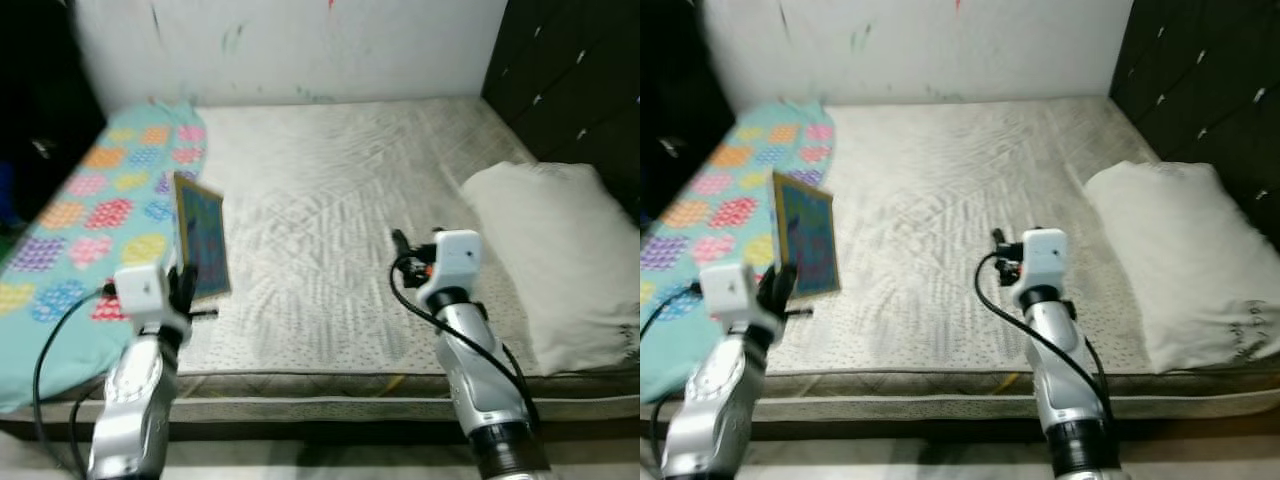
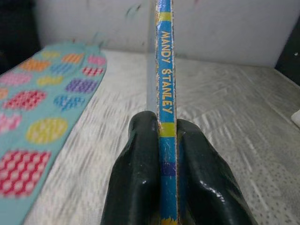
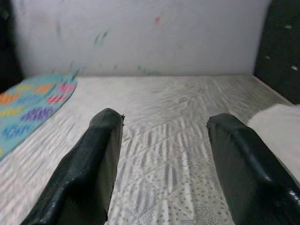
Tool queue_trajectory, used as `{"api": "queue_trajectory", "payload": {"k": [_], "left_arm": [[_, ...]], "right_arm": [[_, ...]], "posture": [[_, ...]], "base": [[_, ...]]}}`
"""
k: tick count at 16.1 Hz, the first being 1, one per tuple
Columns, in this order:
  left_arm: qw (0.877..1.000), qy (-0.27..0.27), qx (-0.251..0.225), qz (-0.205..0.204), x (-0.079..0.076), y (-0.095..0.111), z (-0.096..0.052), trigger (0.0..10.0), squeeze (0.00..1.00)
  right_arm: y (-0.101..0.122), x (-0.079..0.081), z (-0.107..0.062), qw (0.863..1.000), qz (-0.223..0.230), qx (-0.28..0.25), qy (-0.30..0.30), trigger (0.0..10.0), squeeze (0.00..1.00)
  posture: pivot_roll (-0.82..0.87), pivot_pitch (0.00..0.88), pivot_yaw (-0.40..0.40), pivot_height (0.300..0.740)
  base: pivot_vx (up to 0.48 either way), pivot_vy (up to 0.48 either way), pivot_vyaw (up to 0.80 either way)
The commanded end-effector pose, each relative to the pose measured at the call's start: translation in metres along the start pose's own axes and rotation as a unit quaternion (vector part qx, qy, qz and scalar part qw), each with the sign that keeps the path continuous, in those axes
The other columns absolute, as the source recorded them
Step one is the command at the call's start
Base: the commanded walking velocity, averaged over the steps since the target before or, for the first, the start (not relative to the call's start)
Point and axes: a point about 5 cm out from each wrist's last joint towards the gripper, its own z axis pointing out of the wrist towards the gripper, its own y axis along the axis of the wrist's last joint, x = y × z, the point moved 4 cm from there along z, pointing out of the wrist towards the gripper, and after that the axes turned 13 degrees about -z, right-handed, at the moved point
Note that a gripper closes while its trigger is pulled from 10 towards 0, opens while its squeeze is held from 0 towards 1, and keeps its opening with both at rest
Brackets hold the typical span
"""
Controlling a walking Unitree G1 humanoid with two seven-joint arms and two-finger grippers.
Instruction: Clean up the room
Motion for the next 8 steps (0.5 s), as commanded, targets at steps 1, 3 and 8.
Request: {"api": "queue_trajectory", "payload": {"k": [1,3,8], "left_arm": [[0.999,-0.031,0.002,0.004,-0.015,-0.002,0.008,10.0,0.0],[0.997,-0.075,0.007,0.005,-0.042,-0.004,0.014,10.0,0.0],[0.999,-0.053,0.008,-0.004,-0.027,-0.006,0.008,10.0,0.0]], "right_arm": [[0.004,-0.016,-0.003,0.999,-0.003,-0.01,-0.033,10.0,0.0],[-0.002,-0.029,-0.01,0.998,-0.003,-0.002,-0.058,10.0,0.0],[0.002,-0.017,-0.015,0.999,0.001,0.0,-0.035,10.0,0.0]], "posture": [[-0.15,0.0,0.162,0.74],[-0.15,0.0,0.174,0.74],[-0.15,0.0,0.116,0.74]], "base": [[0.0,0.0,0.0],[0.0,0.0,0.0],[0.0,0.0,0.0]]}}
